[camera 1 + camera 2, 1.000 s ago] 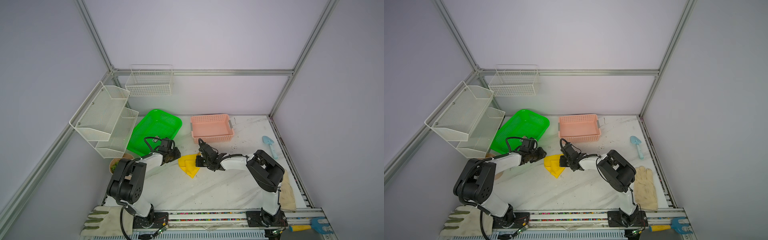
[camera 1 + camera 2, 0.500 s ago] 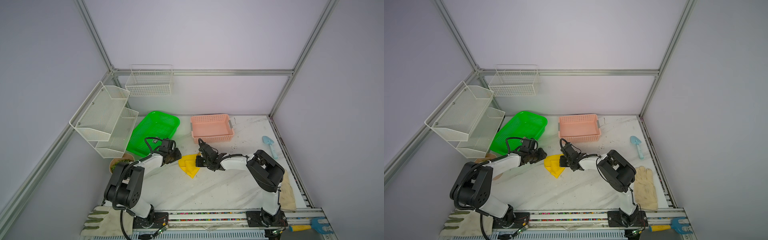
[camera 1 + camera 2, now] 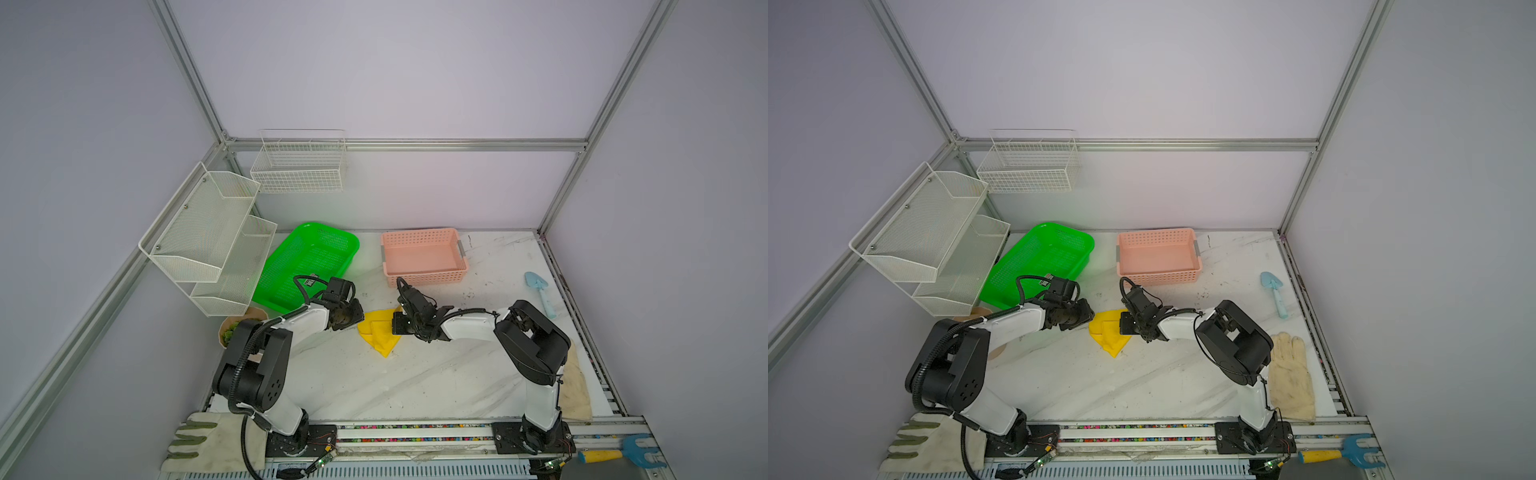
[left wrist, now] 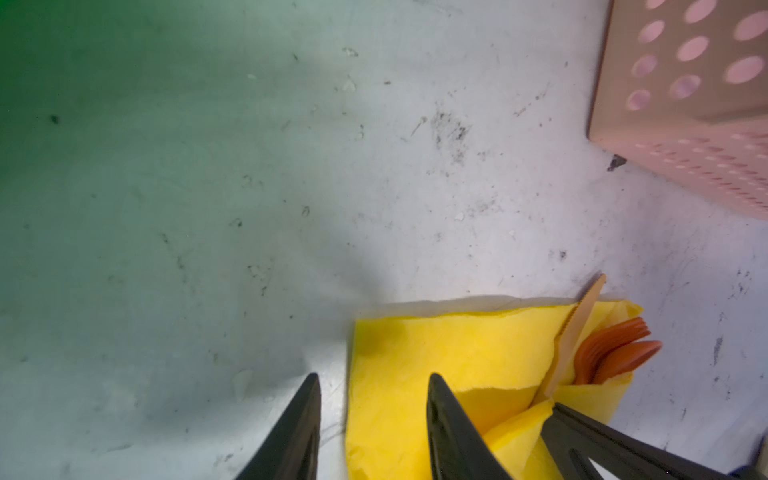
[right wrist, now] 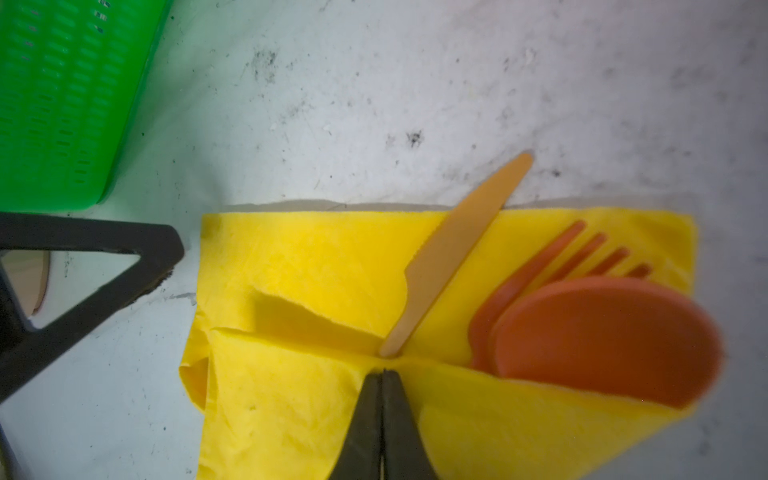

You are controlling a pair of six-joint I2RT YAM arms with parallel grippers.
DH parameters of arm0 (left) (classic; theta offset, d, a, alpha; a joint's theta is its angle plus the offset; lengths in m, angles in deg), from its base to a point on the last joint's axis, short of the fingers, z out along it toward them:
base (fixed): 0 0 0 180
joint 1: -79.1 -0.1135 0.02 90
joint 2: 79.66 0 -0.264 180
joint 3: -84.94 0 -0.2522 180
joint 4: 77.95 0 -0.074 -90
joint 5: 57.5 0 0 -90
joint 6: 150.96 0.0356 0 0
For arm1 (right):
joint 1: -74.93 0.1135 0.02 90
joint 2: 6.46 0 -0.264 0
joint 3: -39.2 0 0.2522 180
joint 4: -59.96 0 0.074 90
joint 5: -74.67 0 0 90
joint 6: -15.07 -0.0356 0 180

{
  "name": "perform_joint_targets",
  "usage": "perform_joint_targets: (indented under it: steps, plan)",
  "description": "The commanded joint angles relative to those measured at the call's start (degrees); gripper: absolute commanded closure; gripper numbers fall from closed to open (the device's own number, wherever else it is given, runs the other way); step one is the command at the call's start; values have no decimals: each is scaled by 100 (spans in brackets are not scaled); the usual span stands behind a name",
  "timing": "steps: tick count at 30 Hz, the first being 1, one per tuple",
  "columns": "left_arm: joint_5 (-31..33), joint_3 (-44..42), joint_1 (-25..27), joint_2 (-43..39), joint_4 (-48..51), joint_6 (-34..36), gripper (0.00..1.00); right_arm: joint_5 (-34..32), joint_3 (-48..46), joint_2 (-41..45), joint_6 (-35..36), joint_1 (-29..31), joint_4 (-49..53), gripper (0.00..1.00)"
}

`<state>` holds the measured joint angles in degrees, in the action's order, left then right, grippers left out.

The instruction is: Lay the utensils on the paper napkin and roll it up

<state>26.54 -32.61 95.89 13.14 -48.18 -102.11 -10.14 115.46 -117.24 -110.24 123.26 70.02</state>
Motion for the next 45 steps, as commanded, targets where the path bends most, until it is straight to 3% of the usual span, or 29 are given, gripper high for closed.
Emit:
perform_joint_targets:
  steps: [1,11,21,30,45]
  plan:
    - [-59,440,12,96,-16,-23,59,-36,-168,-10,73,41,634,93]
    - [-216,361,68,283,-245,-207,64,-18,-165,-9,96,42,611,93]
    - [-31,345,263,503,-132,-263,81,-9,-83,-23,103,42,640,93]
    - [-68,120,278,3,-557,-263,93,-9,-27,-91,98,42,658,93]
    - [-293,5,714,-596,-825,-227,95,100,-88,-118,74,38,560,93]
